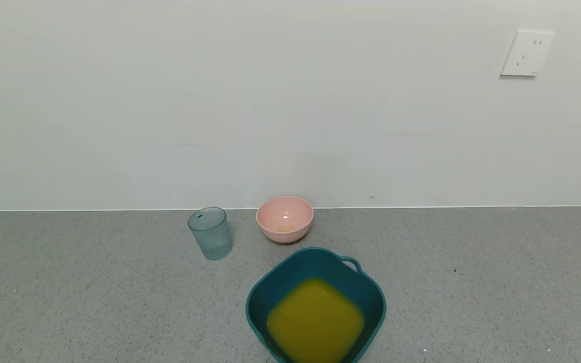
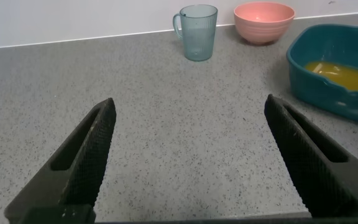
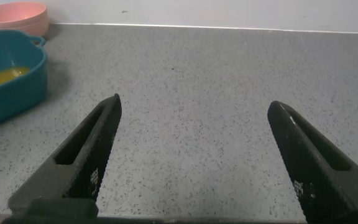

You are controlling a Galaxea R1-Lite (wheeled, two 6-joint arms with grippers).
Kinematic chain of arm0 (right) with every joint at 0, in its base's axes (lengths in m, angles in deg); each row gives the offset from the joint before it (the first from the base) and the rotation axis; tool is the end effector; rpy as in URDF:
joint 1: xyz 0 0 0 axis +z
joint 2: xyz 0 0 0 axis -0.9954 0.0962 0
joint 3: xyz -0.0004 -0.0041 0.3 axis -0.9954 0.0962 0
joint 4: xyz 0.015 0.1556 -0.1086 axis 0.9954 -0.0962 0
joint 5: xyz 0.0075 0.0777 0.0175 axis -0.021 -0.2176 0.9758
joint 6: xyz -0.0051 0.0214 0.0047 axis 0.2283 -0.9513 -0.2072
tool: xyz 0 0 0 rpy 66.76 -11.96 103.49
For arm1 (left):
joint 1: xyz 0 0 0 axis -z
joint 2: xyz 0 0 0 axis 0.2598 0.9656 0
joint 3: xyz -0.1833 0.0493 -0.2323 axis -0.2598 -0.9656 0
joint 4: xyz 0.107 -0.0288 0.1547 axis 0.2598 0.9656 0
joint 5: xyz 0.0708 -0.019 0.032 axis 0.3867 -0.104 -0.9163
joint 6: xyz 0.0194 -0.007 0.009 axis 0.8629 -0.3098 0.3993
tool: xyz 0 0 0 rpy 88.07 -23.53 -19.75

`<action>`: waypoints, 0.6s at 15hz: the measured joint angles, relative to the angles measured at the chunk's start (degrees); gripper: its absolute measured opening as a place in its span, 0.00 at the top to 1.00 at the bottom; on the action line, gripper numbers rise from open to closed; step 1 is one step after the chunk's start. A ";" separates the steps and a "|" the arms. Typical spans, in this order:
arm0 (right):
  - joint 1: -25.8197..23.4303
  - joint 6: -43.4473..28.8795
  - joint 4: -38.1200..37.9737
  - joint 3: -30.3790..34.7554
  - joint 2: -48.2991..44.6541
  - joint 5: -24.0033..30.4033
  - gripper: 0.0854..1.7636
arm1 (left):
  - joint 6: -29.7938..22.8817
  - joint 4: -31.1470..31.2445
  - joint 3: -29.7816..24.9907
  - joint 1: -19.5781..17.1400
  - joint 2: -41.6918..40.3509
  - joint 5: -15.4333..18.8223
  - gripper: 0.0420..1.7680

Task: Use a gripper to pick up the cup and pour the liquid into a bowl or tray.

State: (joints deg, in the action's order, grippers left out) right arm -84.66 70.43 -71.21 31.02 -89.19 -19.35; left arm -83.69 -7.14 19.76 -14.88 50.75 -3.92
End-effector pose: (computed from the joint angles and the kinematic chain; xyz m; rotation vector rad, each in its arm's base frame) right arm -0.0228 -0.0002 0.0750 0.0072 0.0071 -0.0165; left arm -0.0229 -0.0001 0.0751 0.0437 0.0041 -0.0099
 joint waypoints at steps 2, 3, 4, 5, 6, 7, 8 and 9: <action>0.00 -0.02 -0.02 0.00 0.00 -0.02 0.03 | 0.61 0.04 0.00 0.00 0.00 0.17 0.03; 0.00 -0.02 -0.02 0.00 0.00 0.00 0.03 | 0.56 0.04 0.00 0.00 0.00 0.20 0.03; 0.00 -0.02 0.00 0.00 0.00 0.00 0.03 | 0.55 0.06 0.00 0.00 0.00 0.22 0.03; 0.00 -0.02 -0.02 0.00 0.00 -0.02 0.03 | 0.61 0.04 0.02 0.00 0.00 0.22 0.03; 0.00 -0.02 0.00 0.00 0.00 0.00 0.03 | 0.61 0.06 0.02 0.00 0.00 0.22 0.03; 0.00 -0.02 0.00 0.00 0.00 0.00 0.03 | 0.59 0.04 0.02 0.00 0.00 0.22 0.03; 0.00 -0.02 0.00 0.00 0.00 0.00 0.03 | 0.61 0.04 0.05 0.00 0.00 0.22 0.03; 0.00 -0.02 0.00 0.00 0.00 0.00 0.03 | 0.63 0.04 0.05 0.00 0.00 0.24 0.03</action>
State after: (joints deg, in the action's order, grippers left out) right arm -84.66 70.40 -71.21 31.02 -89.19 -19.35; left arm -83.06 -7.10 19.81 -14.88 50.75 -3.68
